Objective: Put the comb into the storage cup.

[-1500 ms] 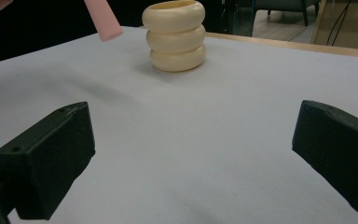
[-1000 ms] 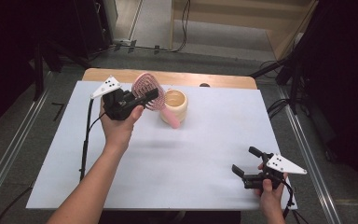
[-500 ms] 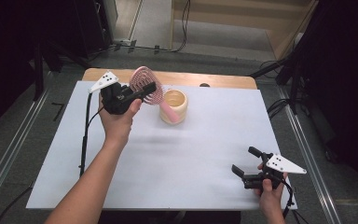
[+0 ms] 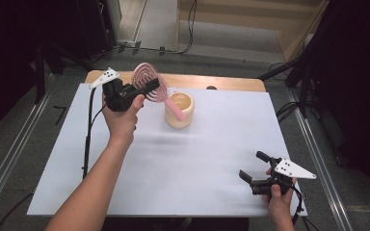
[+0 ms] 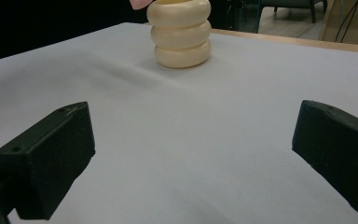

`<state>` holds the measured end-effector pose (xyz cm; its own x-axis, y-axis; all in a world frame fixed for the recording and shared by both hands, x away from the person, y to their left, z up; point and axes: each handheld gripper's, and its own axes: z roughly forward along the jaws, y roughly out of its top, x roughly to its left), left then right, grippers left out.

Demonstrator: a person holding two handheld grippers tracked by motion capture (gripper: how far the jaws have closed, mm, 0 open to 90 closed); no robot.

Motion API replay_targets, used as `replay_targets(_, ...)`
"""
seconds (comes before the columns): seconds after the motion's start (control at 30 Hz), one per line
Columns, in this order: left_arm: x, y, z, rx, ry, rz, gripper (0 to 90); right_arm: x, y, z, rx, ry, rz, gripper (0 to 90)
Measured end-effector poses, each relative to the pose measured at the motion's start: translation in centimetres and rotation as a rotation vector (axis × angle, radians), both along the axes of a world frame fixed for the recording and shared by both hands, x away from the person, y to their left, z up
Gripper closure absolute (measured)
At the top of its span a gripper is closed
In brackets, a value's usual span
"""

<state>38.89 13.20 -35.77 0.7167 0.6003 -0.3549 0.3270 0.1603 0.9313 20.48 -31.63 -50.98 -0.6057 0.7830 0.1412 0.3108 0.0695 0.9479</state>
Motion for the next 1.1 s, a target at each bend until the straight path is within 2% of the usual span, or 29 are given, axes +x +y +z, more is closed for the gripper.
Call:
replay_targets(0.13,0.3,-0.2,0.3,0.012,-0.006,0.008,64.9,0.0,0.0,0.0,0.000,-0.001,0.000,0.0)
replay_targets(0.73,1.7,-0.3,0.6,0.015,-0.011,0.065,64.9,0.0,0.0,0.0,0.005,0.004,-0.002,0.0)
replay_targets(1.1,2.4,-0.3,0.6,0.011,-0.027,0.120,64.9,0.0,-0.1,0.0,0.010,0.004,-0.002,0.0)
